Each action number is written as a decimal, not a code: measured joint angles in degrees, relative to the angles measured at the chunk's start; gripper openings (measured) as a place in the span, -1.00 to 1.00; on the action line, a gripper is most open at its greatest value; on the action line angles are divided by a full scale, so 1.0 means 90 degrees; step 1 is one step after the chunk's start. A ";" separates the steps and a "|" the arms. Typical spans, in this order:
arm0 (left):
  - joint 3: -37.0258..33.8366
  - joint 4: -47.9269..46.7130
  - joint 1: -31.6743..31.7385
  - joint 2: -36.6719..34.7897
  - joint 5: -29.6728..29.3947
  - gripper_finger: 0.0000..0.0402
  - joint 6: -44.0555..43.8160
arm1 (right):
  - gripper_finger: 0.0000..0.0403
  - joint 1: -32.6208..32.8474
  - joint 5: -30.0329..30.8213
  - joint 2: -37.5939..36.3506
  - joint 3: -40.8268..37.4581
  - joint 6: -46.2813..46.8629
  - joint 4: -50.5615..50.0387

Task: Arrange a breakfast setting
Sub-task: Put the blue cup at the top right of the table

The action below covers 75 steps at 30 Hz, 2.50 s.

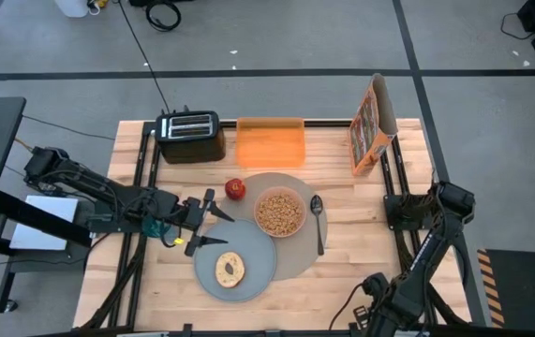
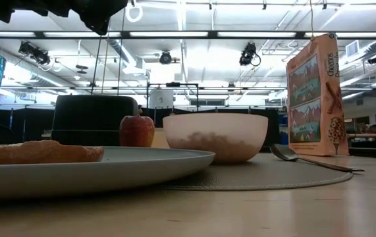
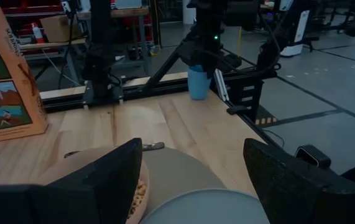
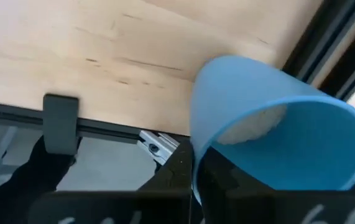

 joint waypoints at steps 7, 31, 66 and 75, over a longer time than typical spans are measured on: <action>0.0000 -0.0002 0.0148 0.0000 0.0000 0.43 -0.0002 | -0.92 -0.0587 0.0010 0.0000 0.0354 -0.1219 -0.0445; 0.0005 -0.1987 0.0286 -0.1338 0.0002 0.43 -0.0858 | -0.94 -0.6319 0.3290 -0.0236 0.1931 -1.2433 -0.3077; 0.0002 -0.1843 0.0298 -0.1331 -0.0044 0.43 -0.0456 | -0.94 -0.8140 0.2874 0.0520 0.1166 -1.6795 -0.1704; 0.0002 -0.1843 0.0298 -0.1331 -0.0100 0.43 -0.0450 | -0.91 -0.8331 0.2673 0.0520 0.1166 -1.6873 -0.1311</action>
